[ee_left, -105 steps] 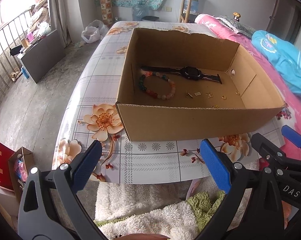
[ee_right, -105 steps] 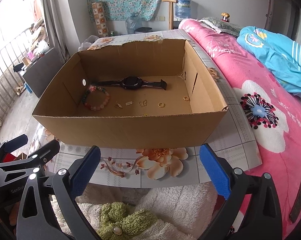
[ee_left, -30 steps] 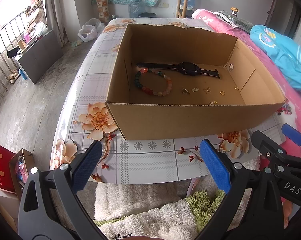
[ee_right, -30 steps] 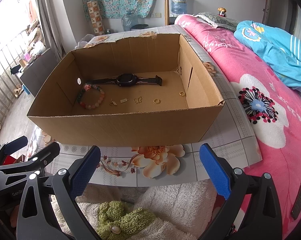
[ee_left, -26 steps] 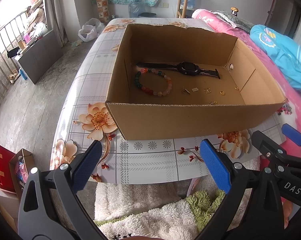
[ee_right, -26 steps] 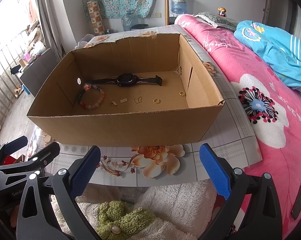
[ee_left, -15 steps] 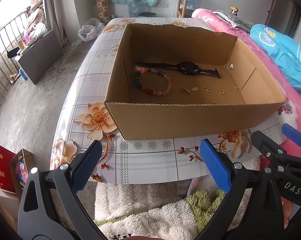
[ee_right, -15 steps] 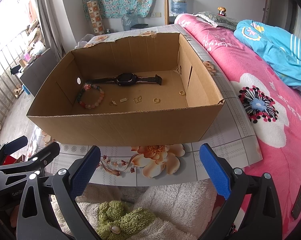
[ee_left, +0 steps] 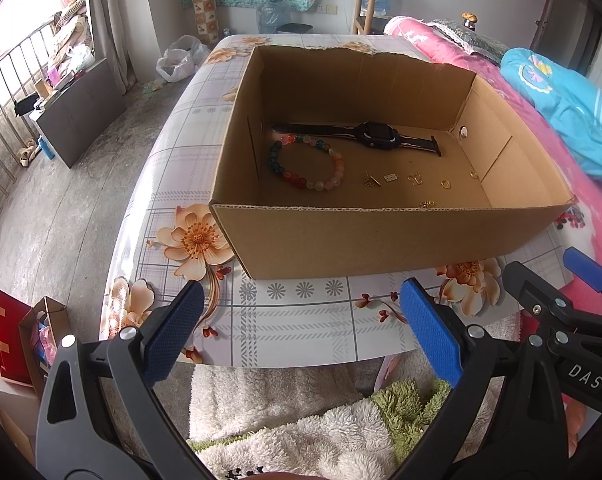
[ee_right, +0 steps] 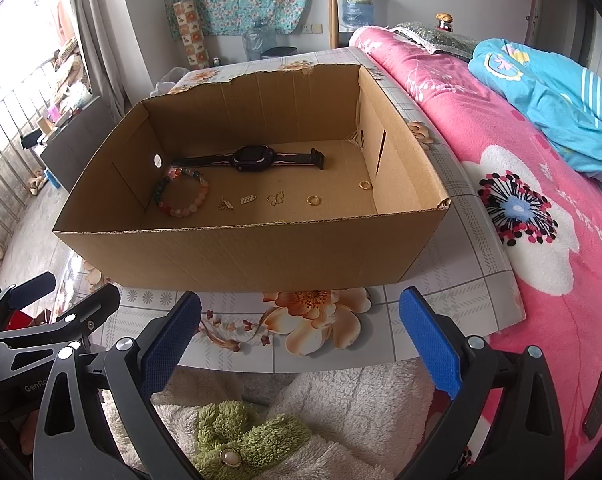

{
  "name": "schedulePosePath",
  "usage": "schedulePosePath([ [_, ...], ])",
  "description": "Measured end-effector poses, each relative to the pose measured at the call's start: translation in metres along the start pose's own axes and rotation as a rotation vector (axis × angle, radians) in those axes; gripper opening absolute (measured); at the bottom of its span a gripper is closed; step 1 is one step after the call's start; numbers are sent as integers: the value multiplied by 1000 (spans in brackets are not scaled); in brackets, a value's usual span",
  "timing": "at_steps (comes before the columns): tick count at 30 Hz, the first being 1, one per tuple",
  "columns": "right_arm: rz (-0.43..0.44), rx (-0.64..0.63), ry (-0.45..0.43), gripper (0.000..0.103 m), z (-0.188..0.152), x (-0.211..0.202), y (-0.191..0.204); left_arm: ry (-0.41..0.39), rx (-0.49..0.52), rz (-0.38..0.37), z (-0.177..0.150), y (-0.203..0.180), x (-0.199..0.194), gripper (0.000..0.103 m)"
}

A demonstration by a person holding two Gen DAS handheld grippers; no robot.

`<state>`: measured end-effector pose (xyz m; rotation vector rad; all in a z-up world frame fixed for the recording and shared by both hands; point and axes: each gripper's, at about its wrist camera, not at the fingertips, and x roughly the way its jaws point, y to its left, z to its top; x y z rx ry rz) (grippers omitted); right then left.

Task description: Organize jewelry

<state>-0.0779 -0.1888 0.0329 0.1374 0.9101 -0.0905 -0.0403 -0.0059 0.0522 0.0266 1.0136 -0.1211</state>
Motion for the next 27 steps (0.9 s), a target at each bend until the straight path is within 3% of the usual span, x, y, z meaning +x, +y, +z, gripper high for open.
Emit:
schedulePosePath([
  [27,2,1,4,97,-1,1,2,6,-1,0,1,2,1,95],
])
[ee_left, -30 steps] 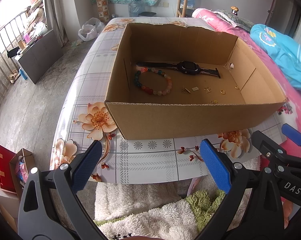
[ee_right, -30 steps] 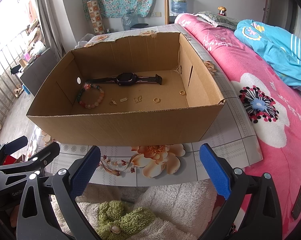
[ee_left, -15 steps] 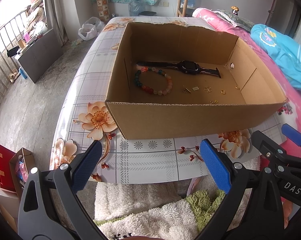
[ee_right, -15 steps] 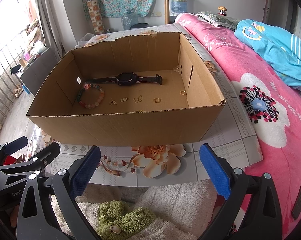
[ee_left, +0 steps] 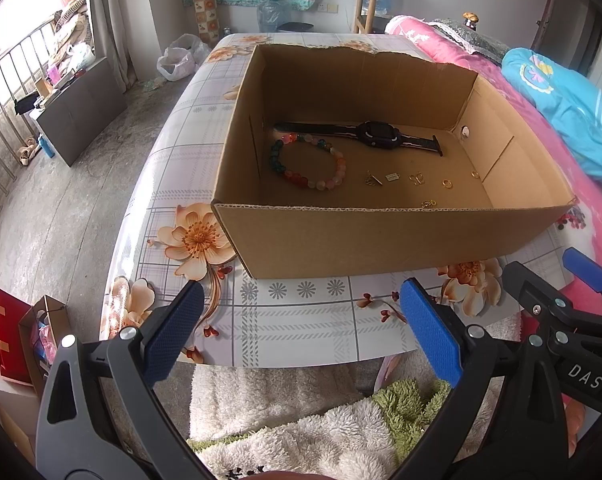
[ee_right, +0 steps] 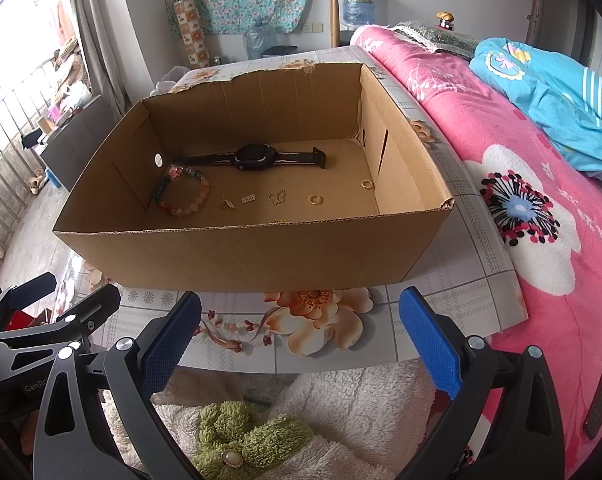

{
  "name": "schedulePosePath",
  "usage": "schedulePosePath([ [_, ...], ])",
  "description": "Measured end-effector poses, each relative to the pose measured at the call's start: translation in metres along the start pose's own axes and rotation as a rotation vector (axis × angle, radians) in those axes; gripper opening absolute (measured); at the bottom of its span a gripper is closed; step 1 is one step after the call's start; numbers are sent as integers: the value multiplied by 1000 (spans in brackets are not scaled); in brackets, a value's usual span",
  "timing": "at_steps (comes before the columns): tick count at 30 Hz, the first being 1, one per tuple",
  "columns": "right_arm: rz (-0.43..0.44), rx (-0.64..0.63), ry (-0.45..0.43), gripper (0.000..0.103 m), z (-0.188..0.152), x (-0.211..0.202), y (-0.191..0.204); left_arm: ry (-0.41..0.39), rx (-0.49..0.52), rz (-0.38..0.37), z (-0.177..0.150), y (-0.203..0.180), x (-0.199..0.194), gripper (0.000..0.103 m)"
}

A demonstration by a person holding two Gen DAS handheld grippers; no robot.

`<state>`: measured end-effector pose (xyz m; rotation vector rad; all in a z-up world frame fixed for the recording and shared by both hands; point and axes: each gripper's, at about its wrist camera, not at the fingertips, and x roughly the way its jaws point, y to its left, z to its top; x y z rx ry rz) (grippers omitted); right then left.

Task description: Organize jewelry

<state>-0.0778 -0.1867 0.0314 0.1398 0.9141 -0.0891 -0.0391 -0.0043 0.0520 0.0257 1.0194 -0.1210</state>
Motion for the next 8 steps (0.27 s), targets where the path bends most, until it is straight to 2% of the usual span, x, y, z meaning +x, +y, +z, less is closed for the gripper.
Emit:
schedulePosePath([
  [8,0,1,1,97,0,0,0,0,0,0,0,0,0,95],
])
